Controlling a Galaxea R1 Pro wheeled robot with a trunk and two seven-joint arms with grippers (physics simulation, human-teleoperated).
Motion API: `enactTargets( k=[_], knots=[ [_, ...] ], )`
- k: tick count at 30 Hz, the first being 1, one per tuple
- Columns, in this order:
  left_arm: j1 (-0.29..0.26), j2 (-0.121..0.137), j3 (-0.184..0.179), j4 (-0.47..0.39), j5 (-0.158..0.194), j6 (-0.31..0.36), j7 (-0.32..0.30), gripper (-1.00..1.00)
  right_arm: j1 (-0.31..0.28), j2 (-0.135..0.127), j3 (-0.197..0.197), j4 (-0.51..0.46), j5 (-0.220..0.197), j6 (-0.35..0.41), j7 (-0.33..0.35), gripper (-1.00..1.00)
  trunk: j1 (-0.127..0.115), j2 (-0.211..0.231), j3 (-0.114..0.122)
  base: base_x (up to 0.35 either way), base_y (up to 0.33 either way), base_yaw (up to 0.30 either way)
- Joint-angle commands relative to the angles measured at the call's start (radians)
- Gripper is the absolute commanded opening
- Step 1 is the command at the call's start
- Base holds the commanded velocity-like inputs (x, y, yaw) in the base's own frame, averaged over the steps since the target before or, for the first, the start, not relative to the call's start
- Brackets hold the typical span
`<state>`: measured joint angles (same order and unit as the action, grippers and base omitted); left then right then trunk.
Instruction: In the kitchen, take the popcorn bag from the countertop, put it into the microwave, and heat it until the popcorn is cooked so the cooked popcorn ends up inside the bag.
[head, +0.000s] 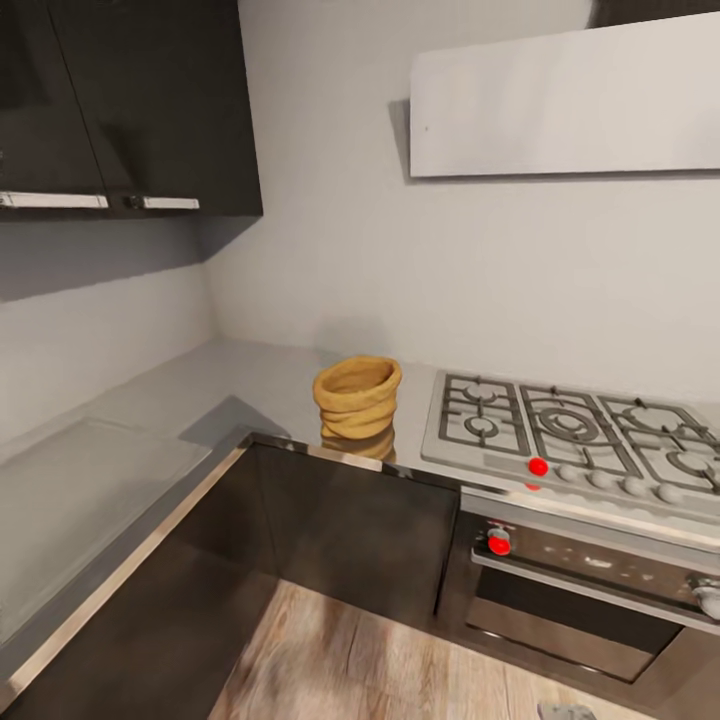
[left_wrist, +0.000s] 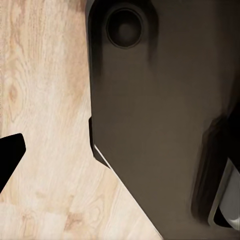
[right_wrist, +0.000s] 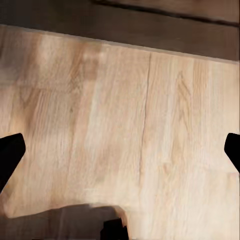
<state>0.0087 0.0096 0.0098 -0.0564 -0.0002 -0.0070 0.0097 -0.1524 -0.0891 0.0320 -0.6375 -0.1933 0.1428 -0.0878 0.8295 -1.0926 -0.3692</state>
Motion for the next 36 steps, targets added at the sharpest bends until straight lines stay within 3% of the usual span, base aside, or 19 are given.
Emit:
enactTargets(
  k=[1,2,5,7,9,16,24,29,34,36],
  knots=[
    [0.001,0.000,0.001,-0.002,0.000,-0.001,0.001,1.00,0.000,-0.002,0.002,-0.128,-0.009,0.081,-0.010,1.00,-0.004,0.007,0.002,0.000,0.000,0.000],
    [0.001,0.000,0.001,-0.002,0.000,-0.001,0.001,1.00,-0.002,-0.002,0.002,-0.290,-0.009,0.197,-0.014,1.00,-0.008,0.014,0.005,0.000,0.000,0.000],
    [0.001,0.000,0.001,-0.002,0.000,-0.001,0.001,1.00,-0.014,-0.003,0.001,-0.494,-0.009,0.379,-0.016,1.00,-0.019,0.035,0.015,0.000,0.000,0.000],
    [0.001,0.000,0.001,-0.002,0.000,-0.001,0.001,1.00,-0.069,-0.003,0.000,-0.577,-0.009,0.488,-0.016,1.00,-0.027,0.049,0.021,0.000,0.000,0.000],
    [0.001,0.000,0.001,-0.002,0.000,-0.001,0.001,1.00,-0.126,-0.003,0.000,-0.602,-0.009,0.540,-0.016,1.00,-0.035,0.063,0.027,0.000,0.000,0.000],
    [0.001,0.000,0.001,-0.002,0.000,-0.001,0.001,1.00,-0.388,-0.003,-0.001,-0.619,-0.009,0.724,-0.017,1.00,-0.061,0.112,0.049,0.000,0.000,0.000],
    [0.001,0.000,0.001,-0.002,0.000,-0.001,0.001,1.00,-0.591,-0.003,-0.003,-0.618,-0.010,0.831,-0.043,1.00,-0.092,0.168,0.074,0.000,0.000,0.000],
    [0.001,0.000,0.001,-0.002,0.000,-0.001,0.001,1.00,-0.696,-0.003,-0.005,-0.603,-0.011,0.852,-0.046,1.00,-0.111,0.203,0.090,0.000,0.000,0.000],
    [0.001,0.000,0.001,-0.002,0.000,-0.001,0.001,1.00,-0.834,-0.003,-0.010,-0.466,-0.012,0.856,-0.110,1.00,-0.130,0.238,0.106,0.000,0.000,0.000],
    [0.001,0.000,0.001,-0.002,0.000,-0.001,0.001,1.00,-0.909,-0.003,-0.020,-0.364,-0.012,0.857,-0.121,1.00,-0.138,0.252,0.112,0.000,0.000,0.000]
  ],
)
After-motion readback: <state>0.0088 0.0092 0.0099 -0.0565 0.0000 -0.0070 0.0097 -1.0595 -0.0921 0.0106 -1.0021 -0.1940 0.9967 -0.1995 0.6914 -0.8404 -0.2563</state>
